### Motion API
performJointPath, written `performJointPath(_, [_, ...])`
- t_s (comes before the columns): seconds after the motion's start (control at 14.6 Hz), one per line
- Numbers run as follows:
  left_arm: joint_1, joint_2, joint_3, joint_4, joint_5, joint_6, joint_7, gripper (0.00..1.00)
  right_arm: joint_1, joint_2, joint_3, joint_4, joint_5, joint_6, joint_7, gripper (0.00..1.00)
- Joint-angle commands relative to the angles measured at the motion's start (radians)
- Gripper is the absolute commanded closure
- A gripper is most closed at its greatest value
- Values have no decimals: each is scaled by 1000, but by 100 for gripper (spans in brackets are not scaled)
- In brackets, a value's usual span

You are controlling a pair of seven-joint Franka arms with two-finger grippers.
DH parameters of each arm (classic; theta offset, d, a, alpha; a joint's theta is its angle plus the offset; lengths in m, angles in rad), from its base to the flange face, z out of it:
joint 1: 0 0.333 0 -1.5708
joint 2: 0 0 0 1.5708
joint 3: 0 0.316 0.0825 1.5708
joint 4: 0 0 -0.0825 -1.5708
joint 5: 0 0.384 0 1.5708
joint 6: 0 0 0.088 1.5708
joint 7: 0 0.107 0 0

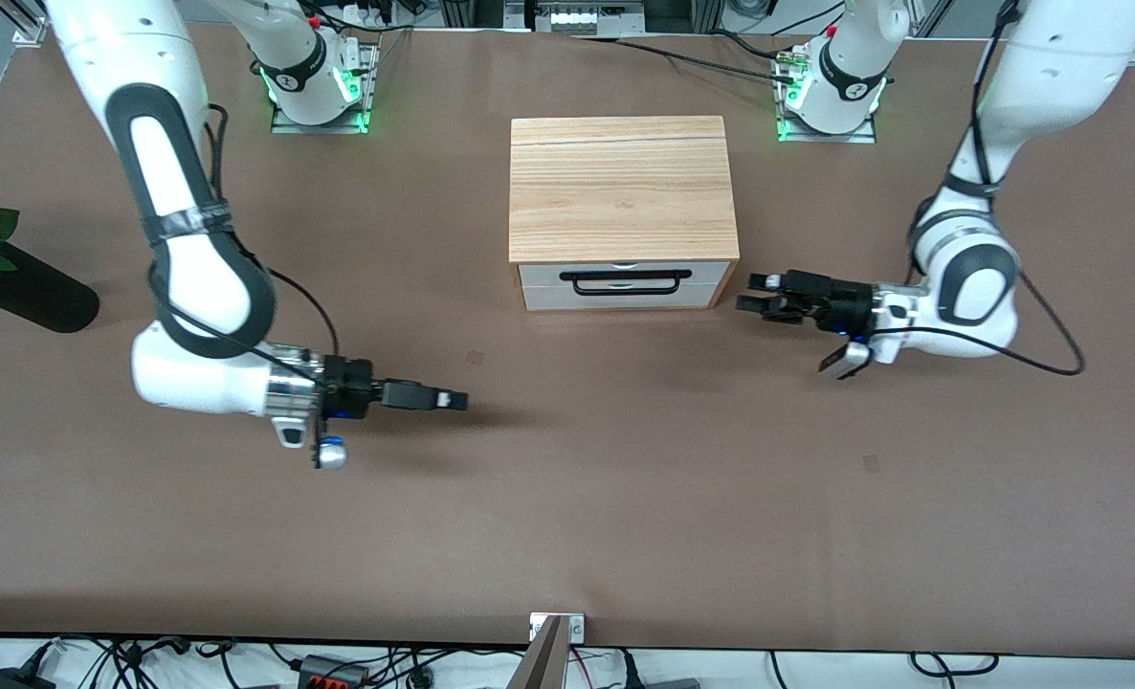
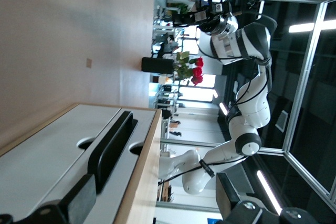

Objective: Pull top drawer with both arms simultaneously
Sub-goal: 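Move both grippers toward the black drawer handle from either end, then close the left and right grippers on the ends of the black handle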

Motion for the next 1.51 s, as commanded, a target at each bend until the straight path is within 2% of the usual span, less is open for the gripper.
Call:
performJointPath(0.0, [-60,3,0,-48,-114,12,49,0,60,24,-3,-23,112,42,-134,0])
performJointPath(0.21, [-117,4,0,-73,-165,70,110,0,102,21,-1,-118,249,44,-313,0])
performJointPath(0.27, [-129,4,0,-82,-189,75,127,0,114,19,-1,-140,269,44,-355,0])
performJointPath(0.41, [-135,10,0,-91,-192,75,133,0,125,-2,-1,-190,272,30,-395,0])
performJointPath(0.55, [-135,29,0,-108,-192,74,181,0,126,-31,25,-246,274,30,-453,0])
performJointPath(0.75, [-141,63,-3,-109,-194,72,222,2,135,-12,48,-249,274,29,-534,0])
performJointPath(0.89, [-143,67,-18,-111,-196,75,223,11,139,-8,65,-264,275,29,-571,0])
performJointPath(1.17, [-146,84,-20,-111,-202,77,215,43,140,5,71,-261,277,-22,-578,0])
performJointPath(1.44, [-142,89,-18,-109,-200,77,209,67,137,19,71,-251,278,-77,-608,7])
